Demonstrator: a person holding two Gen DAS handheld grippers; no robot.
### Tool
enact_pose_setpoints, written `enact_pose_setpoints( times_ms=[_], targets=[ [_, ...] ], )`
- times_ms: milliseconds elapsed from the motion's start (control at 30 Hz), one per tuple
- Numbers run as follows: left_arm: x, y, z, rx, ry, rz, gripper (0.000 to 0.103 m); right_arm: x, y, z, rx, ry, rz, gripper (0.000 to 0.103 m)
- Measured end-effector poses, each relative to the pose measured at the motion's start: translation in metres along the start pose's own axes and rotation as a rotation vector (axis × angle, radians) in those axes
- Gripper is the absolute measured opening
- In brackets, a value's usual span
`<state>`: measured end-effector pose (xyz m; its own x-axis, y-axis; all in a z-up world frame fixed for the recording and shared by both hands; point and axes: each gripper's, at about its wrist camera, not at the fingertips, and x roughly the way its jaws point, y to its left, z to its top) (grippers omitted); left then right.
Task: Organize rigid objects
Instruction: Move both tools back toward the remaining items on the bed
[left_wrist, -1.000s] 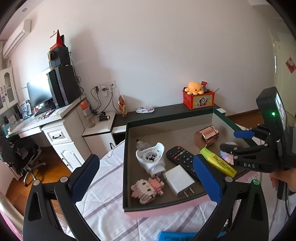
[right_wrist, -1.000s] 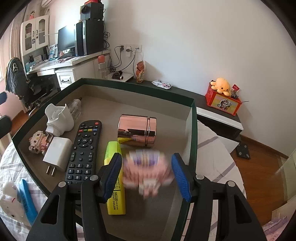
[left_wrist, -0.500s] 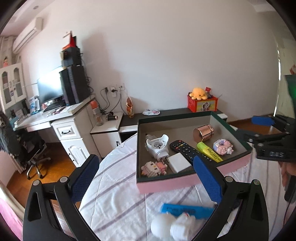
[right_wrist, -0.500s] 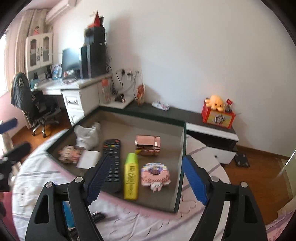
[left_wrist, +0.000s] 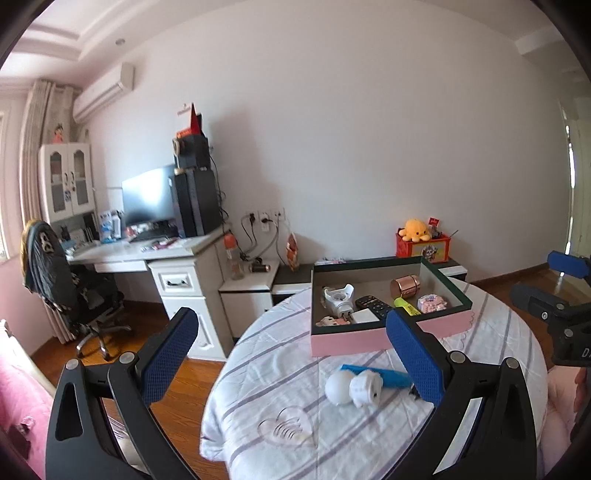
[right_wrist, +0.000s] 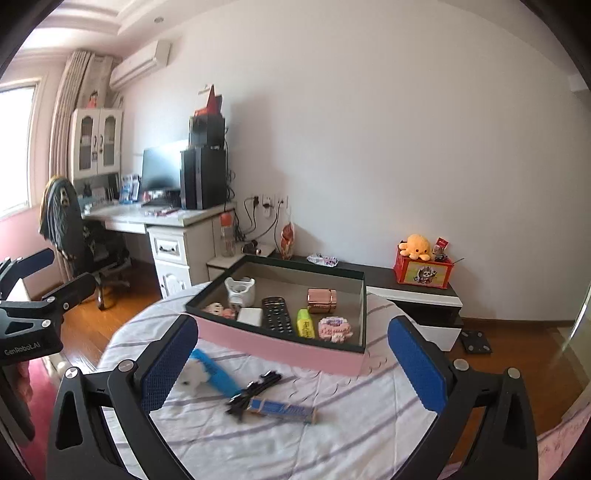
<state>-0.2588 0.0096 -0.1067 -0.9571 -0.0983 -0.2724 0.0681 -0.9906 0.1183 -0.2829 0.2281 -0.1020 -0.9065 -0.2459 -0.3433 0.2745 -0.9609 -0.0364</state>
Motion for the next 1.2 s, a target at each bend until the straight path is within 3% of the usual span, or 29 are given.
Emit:
enact_pose_setpoints(
  times_ms=[233,633,900,1200],
  targets=[
    [-0.04,-0.003,-0.005,0.016,-0.017,-0.048,0.103,-0.037,0.011,-0.02,0.037,0.022,0.009,0.103],
    [-0.072,-0.002,-0.008,0.032,-0.037,-0.053,0.103,-0.075,0.01,-0.029,0.054,0.014,-0.021,0.103],
    [-0.062,0.003,-0.017,0.041,0.001,-0.043,0.103,-0.068,0.008,-0.037,0.059,0.046,-0.03,0.103],
    [-0.025,0.001,-0.033,0.051,0.086,-0.056,0.103,-0.027,0.004,-0.057,0.072,0.147,-0.023,0.103]
  ],
)
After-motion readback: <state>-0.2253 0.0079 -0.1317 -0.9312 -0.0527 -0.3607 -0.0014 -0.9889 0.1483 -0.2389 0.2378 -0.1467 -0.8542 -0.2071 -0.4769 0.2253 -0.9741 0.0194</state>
